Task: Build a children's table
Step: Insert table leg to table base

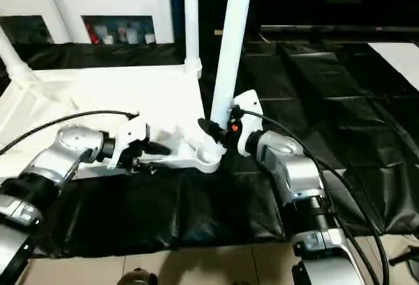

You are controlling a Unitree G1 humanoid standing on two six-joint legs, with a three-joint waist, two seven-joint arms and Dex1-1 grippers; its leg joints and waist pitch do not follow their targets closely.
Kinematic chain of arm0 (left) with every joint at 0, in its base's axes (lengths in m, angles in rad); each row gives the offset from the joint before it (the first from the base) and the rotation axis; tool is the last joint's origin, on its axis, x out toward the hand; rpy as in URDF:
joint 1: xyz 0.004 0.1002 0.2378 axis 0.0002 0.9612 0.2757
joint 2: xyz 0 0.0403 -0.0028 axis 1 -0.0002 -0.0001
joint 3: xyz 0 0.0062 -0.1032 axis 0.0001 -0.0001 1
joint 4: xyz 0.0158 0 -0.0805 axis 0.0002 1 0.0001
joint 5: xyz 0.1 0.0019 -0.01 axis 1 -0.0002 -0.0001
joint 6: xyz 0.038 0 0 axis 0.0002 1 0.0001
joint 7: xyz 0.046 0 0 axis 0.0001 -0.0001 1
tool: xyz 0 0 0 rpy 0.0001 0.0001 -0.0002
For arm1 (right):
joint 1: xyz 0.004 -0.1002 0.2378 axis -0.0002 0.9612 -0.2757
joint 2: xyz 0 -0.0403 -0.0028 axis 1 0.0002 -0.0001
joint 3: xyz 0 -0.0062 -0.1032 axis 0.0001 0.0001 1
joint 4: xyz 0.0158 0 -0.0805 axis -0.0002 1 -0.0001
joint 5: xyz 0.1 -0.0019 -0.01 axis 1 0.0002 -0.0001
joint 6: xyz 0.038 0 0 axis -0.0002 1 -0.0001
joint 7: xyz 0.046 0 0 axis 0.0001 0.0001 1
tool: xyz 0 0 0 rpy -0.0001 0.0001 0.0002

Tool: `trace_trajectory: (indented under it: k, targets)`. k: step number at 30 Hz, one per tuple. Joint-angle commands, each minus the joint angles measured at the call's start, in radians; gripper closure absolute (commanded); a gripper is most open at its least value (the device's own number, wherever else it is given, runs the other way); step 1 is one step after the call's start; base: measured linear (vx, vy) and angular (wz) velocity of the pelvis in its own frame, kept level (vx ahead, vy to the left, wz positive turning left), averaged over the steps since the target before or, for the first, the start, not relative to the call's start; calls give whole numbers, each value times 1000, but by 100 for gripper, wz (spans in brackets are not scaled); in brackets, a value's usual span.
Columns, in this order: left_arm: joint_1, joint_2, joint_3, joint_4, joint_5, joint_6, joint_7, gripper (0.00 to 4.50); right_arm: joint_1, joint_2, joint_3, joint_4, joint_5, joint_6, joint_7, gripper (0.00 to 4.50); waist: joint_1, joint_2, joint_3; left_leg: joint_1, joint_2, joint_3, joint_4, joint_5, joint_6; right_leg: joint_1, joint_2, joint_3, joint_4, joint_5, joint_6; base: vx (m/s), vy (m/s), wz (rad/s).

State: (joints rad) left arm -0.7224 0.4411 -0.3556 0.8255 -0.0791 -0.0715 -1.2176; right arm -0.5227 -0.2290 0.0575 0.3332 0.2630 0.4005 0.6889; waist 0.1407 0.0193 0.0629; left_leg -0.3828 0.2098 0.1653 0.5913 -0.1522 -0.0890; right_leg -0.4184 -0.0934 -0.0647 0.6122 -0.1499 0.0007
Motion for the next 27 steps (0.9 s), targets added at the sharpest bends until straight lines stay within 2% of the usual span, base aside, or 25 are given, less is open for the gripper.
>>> trace_trajectory:
  k: [1,6,7,10,12,19,20,27]
  targets:
    - [-17,-4,10,18,17,-13,-6,251,1,-7,6,-21,-4,-4,5,261,-5,13,-84,23,7,1,-76,-357,-48,52,-42,31,-70,-292,-186,0,0,0]
    - [-22,-7,22,58,11,-24,-36,282,2,-7,8,-25,-2,-9,14,261,-3,14,-84,22,8,1,-75,-349,-43,52,-44,31,-70,-291,-193,0,0,0]
    - [-22,-7,22,64,12,-25,-39,308,1,-6,6,-24,0,-10,16,261,-3,14,-84,23,9,1,-75,-350,-43,51,-43,32,-70,-288,-195,0,0,0]
    - [-24,-9,26,87,13,-35,-43,314,-2,-6,8,-24,2,-9,24,261,-3,13,-83,23,10,1,-76,-354,-42,51,-44,32,-70,-293,-196,0,0,0]
    - [-30,-15,36,112,10,-39,-58,350,-2,-6,12,-27,3,-5,29,261,-2,10,-82,23,9,2,-75,-356,-40,51,-45,32,-73,-309,-193,0,0,0]
    - [-35,-17,49,140,19,-47,-80,398,-11,-12,29,-23,2,1,64,261,-2,10,-81,24,10,1,-77,-364,-39,50,-46,32,-74,-327,-190,0,0,0]
    - [-35,-17,51,145,22,-50,-83,424,-13,-14,32,-21,1,3,70,261,-2,10,-82,22,10,1,-77,-362,-38,51,-46,32,-74,-325,-189,0,0,0]
    - [-36,-26,61,152,22,-42,-89,449,-20,-28,57,-4,-10,12,107,261,-1,13,-83,22,12,1,-77,-345,-36,51,-46,32,-68,-280,-204,0,0,0]
